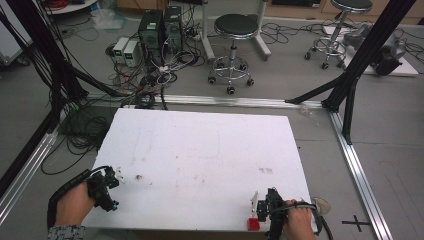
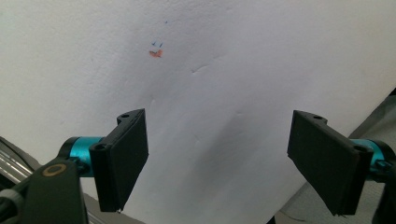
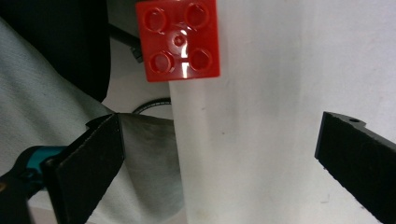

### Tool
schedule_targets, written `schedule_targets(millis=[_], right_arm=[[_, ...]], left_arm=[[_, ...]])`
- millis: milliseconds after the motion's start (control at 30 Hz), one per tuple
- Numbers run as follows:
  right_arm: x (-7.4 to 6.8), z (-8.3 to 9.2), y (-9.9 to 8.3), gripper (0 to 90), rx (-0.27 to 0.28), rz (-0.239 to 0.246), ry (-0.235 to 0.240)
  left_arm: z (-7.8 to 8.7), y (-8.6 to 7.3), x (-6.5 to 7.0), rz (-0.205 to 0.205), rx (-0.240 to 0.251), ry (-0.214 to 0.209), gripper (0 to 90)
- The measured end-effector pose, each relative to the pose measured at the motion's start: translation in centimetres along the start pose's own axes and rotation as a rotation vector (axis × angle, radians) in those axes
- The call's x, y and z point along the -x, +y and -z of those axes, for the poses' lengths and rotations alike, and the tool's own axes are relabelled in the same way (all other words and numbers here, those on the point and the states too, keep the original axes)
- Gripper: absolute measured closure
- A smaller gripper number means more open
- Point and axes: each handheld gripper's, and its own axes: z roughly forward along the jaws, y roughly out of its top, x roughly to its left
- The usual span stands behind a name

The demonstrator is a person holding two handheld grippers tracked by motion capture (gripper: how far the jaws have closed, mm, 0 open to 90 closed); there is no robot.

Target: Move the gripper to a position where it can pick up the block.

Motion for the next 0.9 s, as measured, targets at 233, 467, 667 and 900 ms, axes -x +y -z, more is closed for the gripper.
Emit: schedule_targets(millis=[233, 467, 667, 900], right_arm=[[-0.6, -0.5, 0.8, 0.8, -0.011, 0.027, -0.004], [-0.9, -0.8, 1.7, 0.8, 0.005, 0.043, 0.004], [-1.1, -1.4, 2.6, 0.8, 0.012, 0.048, 0.021], [-1.2, -2.2, 3.4, 0.8, -0.010, 0.066, 0.025]], left_arm=[[0.1, 0.2, 0.1, -0.002, 0.007, 0.006, 20.7], [0.2, 0.3, 0.2, -0.002, 0.010, 0.007, 20.7], [0.2, 0.3, 0.1, -0.003, 0.009, 0.002, 20.7], [0.2, 0.3, 0.1, -0.001, 0.011, 0.005, 20.7]])
